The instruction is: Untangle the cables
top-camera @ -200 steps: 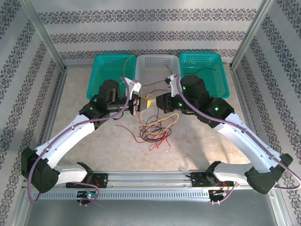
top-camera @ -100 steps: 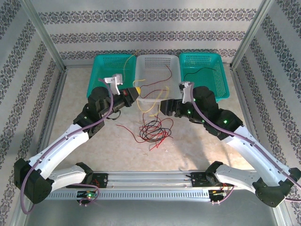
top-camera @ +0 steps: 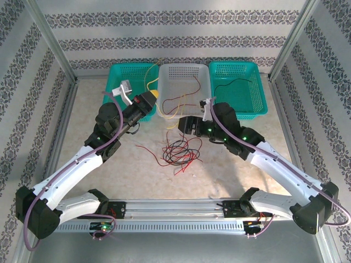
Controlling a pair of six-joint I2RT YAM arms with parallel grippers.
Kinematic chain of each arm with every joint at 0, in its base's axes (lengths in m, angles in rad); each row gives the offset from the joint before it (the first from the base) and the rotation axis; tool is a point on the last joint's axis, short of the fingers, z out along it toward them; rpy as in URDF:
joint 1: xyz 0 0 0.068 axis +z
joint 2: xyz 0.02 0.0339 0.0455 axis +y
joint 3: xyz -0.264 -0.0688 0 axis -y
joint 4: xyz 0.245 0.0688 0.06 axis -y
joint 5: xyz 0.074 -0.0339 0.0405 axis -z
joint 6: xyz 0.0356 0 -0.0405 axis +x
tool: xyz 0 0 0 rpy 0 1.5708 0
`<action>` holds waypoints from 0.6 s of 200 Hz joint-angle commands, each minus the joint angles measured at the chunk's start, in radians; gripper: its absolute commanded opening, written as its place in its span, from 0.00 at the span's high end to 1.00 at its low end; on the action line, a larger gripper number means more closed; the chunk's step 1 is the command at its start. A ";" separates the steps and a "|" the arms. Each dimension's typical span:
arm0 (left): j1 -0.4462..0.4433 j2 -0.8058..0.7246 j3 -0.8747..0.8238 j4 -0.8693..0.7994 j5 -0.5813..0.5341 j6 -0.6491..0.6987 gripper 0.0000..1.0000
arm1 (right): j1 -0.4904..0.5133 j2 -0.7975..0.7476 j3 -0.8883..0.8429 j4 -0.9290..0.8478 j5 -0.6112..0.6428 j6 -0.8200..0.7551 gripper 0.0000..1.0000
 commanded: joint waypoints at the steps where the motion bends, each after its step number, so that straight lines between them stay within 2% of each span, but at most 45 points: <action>1: 0.011 -0.009 0.038 0.072 0.020 -0.030 1.00 | -0.007 0.023 -0.004 0.084 -0.029 0.023 0.30; 43: 0.023 -0.002 0.067 0.058 0.051 -0.030 1.00 | -0.016 0.080 0.006 0.101 -0.036 0.013 0.34; 62: 0.028 -0.005 0.071 0.057 0.051 -0.027 1.00 | -0.023 0.091 -0.002 0.104 -0.028 0.009 0.50; 104: 0.049 -0.011 0.072 0.060 0.069 -0.039 1.00 | -0.044 0.089 -0.055 0.140 -0.042 0.015 0.79; 120: 0.056 -0.011 0.075 0.057 0.077 -0.040 1.00 | -0.050 0.089 -0.062 0.141 -0.045 0.011 0.82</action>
